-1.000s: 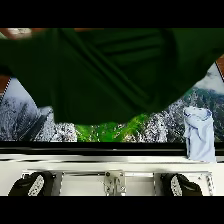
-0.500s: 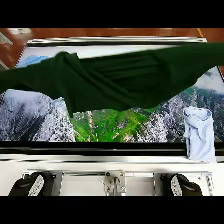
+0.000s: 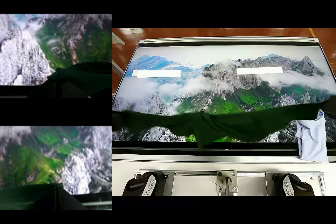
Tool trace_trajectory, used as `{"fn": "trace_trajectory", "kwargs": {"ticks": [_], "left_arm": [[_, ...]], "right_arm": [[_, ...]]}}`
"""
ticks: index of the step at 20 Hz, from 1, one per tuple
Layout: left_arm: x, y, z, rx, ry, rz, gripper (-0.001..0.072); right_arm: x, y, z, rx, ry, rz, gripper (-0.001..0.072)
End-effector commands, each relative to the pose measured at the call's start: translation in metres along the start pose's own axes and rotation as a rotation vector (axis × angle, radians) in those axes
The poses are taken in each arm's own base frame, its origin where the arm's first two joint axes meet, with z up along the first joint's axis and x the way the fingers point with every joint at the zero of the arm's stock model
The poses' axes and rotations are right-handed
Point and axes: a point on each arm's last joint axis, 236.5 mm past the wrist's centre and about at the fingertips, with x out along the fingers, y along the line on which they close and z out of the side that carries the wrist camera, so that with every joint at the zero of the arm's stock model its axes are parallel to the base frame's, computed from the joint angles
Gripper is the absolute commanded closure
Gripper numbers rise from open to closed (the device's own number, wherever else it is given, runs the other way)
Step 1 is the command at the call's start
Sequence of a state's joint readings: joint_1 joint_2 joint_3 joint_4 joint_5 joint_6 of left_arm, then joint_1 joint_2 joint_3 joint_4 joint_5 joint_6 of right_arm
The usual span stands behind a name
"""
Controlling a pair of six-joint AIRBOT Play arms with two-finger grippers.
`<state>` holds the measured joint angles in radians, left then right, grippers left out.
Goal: Fold the shirts.
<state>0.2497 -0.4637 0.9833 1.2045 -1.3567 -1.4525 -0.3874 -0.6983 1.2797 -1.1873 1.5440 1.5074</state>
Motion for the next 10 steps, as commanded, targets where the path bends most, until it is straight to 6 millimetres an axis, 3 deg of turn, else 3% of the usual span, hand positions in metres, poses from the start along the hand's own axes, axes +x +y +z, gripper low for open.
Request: {"fn": "trace_trajectory", "kwargs": {"ticks": [1, 3, 6, 8, 10], "left_arm": [[0.046, -0.019, -0.025, -0.129, -0.037, -0.156, 0.0671], [0.067, -0.024, -0.032, -0.155, -0.045, -0.218, 0.0671], [0.090, -0.016, -0.035, -0.242, -0.069, -0.225, 0.0671], [0.099, -0.014, -0.034, -0.219, -0.085, -0.217, 0.0671], [0.107, -0.021, -0.032, -0.189, -0.086, -0.233, 0.0671]], "right_arm": [[0.061, -0.018, 0.014, 0.098, -0.099, 0.034, 0.0660], [0.100, -0.025, 0.045, 0.175, -0.241, 0.076, 0.0659], [0.164, -0.025, 0.074, 0.269, -0.318, 0.118, 0.0659], [0.210, -0.020, 0.086, 0.300, -0.345, 0.119, 0.0660], [0.253, -0.009, 0.082, 0.332, -0.339, 0.123, 0.0659]]}}
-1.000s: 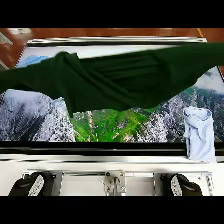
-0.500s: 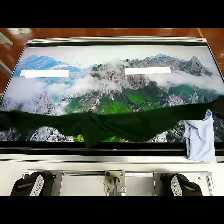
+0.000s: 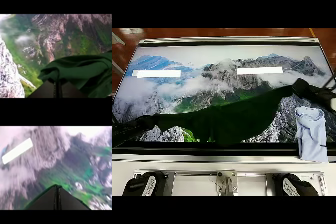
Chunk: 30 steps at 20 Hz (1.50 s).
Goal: Fold the shirts.
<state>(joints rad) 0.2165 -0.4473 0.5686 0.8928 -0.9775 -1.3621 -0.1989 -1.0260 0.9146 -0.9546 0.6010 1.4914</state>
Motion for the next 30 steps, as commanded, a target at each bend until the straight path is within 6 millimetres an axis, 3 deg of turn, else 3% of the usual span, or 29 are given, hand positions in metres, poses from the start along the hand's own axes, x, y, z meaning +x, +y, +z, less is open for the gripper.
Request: {"fn": "trace_trajectory", "kwargs": {"ticks": [1, 2, 3, 5, 6, 8, 10, 11, 13, 15, 17, 19, 26, 30], "left_arm": [[0.021, -0.004, 0.003, 0.014, -0.028, -0.029, 0.0671], [0.029, -0.008, 0.002, 0.022, -0.018, -0.039, 0.0670], [0.038, -0.011, -0.001, 0.028, -0.005, -0.047, 0.0670], [0.061, -0.015, -0.009, 0.035, 0.033, -0.056, 0.0670], [0.071, -0.015, -0.014, 0.043, 0.056, -0.054, 0.0670], [0.088, -0.010, -0.027, 0.056, 0.110, -0.044, 0.0670], [0.094, -0.005, -0.032, 0.048, 0.135, -0.034, 0.0670], [0.094, -0.005, -0.033, 0.058, 0.136, -0.035, 0.0670], [0.094, -0.005, -0.033, 0.072, 0.138, -0.036, 0.0670], [0.094, -0.005, -0.034, 0.072, 0.143, -0.038, 0.0670], [0.093, -0.006, -0.036, 0.072, 0.153, -0.042, 0.0670], [0.092, -0.008, -0.040, 0.074, 0.168, -0.049, 0.0670], [0.091, -0.009, -0.042, 0.079, 0.174, -0.051, 0.0670], [0.091, -0.009, -0.042, 0.079, 0.174, -0.051, 0.0670]], "right_arm": [[0.073, -0.001, -0.014, 0.076, -0.061, -0.008, 0.0659], [0.086, 0.000, -0.030, 0.080, -0.018, -0.008, 0.0658], [0.095, 0.003, -0.045, 0.093, 0.019, -0.004, 0.0605], [0.099, 0.010, -0.060, 0.102, 0.066, 0.010, 0.0180], [0.094, 0.015, -0.063, 0.094, 0.089, 0.022, 0.0115], [0.071, 0.020, -0.066, 0.047, 0.150, 0.049, 0.0116], [0.035, 0.015, -0.087, -0.005, 0.304, 0.056, 0.0117], [0.014, 0.010, -0.112, -0.009, 0.439, 0.052, 0.0118], [-0.036, 0.005, -0.184, -0.054, 0.795, 0.045, 0.0117], [-0.055, 0.010, -0.236, -0.071, 0.966, 0.043, 0.0115], [-0.045, 0.026, -0.273, -0.058, 0.972, 0.057, 0.0027], [-0.040, 0.041, -0.299, -0.057, 0.966, 0.063, 0.0027], [-0.018, 0.065, -0.386, -0.012, 1.022, -0.055, 0.0028], [-0.001, 0.078, -0.409, 0.048, 0.978, -0.066, 0.0028]]}}
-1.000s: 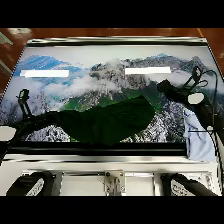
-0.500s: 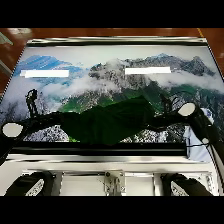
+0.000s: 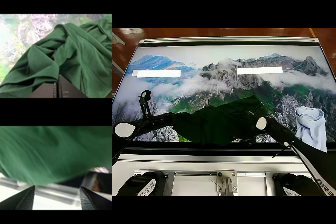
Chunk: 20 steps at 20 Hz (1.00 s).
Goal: Fold the shirts.
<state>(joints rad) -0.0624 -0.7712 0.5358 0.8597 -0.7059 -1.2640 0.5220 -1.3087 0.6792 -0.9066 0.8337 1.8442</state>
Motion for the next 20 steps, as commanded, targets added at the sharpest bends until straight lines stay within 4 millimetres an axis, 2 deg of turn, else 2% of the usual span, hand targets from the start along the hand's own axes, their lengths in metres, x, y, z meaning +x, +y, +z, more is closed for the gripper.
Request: {"fn": "trace_trajectory", "kwargs": {"ticks": [1, 2, 4, 6, 8, 10, 11, 13, 14, 15, 16, 17, 18, 19, 20], "left_arm": [[0.000, 0.000, 0.000, 0.001, 0.001, -0.001, 0.0670], [0.000, 0.000, 0.000, 0.001, 0.002, -0.001, 0.0670], [0.000, 0.000, 0.000, 0.011, 0.002, -0.001, 0.0670], [0.000, 0.000, 0.000, 0.056, 0.001, -0.001, 0.0670], [0.000, 0.000, 0.001, 0.084, -0.001, 0.000, 0.0670], [-0.003, -0.001, 0.006, 0.084, -0.013, 0.000, 0.0670], [-0.005, -0.003, 0.013, 0.095, -0.025, 0.001, 0.0670], [-0.020, -0.009, 0.040, 0.170, -0.072, 0.023, 0.0671], [-0.037, -0.014, 0.062, 0.223, -0.116, 0.042, 0.0671], [-0.060, -0.022, 0.088, 0.267, -0.173, 0.058, 0.0671], [-0.092, -0.032, 0.118, 0.313, -0.250, 0.081, 0.0670], [-0.129, -0.043, 0.145, 0.348, -0.335, 0.104, 0.0670], [-0.170, -0.056, 0.171, 0.374, -0.431, 0.126, 0.0671], [-0.216, -0.070, 0.194, 0.398, -0.541, 0.155, 0.0670], [-0.260, -0.085, 0.211, 0.405, -0.647, 0.181, 0.0670]], "right_arm": [[0.022, 0.020, 0.009, 0.069, -0.080, 0.043, 0.0029], [0.023, 0.024, 0.014, 0.085, -0.109, 0.054, 0.0037], [0.022, 0.028, 0.024, 0.123, -0.155, 0.071, 0.0099], [0.022, 0.027, 0.027, 0.153, -0.162, 0.073, 0.0111], [0.023, 0.027, 0.026, 0.155, -0.157, 0.071, 0.0634], [0.017, 0.032, 0.026, 0.140, -0.165, 0.087, 0.0660], [0.006, 0.040, 0.027, 0.084, -0.187, 0.106, 0.0660], [-0.032, 0.060, 0.029, -0.085, -0.258, 0.155, 0.0660], [-0.065, 0.070, 0.033, -0.179, -0.318, 0.182, 0.0660], [-0.111, 0.082, 0.041, -0.271, -0.416, 0.208, 0.0660], [-0.165, 0.092, 0.051, -0.346, -0.544, 0.231, 0.0660], [-0.235, 0.101, 0.060, -0.396, -0.726, 0.255, 0.0660], [-0.314, 0.105, 0.063, -0.418, -0.934, 0.278, 0.0660], [-0.386, 0.105, 0.056, -0.410, -1.125, 0.300, 0.0661], [-0.447, 0.101, 0.042, -0.390, -1.285, 0.319, 0.0661]]}}
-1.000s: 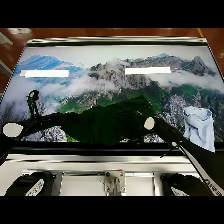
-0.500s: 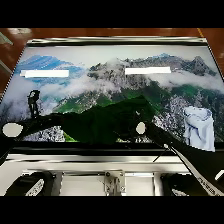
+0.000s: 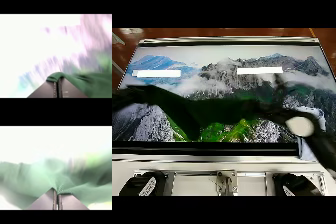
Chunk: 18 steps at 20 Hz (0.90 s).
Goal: Fold the shirts.
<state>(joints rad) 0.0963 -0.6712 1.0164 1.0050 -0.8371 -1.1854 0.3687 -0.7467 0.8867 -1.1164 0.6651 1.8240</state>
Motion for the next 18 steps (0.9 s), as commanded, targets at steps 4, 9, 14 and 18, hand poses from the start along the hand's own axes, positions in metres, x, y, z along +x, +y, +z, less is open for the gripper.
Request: {"fn": "trace_trajectory", "kwargs": {"ticks": [4, 9, 14, 18], "left_arm": [[-0.173, -0.033, 0.166, 0.155, -0.465, 0.157, 0.0670], [-0.198, -0.043, 0.156, 0.221, -0.442, 0.201, 0.0670], [-0.173, -0.013, 0.080, 0.213, -0.108, 0.267, 0.0671], [-0.133, 0.001, -0.009, 0.075, 0.168, 0.208, 0.0671]], "right_arm": [[-0.238, 0.059, 0.157, -0.172, -0.683, -0.061, 0.0660], [-0.261, 0.070, 0.163, -0.238, -0.712, -0.094, 0.0660], [-0.256, 0.061, 0.140, -0.235, -0.592, -0.152, 0.0660], [-0.202, -0.009, 0.045, -0.121, -0.063, -0.342, 0.0660]]}}
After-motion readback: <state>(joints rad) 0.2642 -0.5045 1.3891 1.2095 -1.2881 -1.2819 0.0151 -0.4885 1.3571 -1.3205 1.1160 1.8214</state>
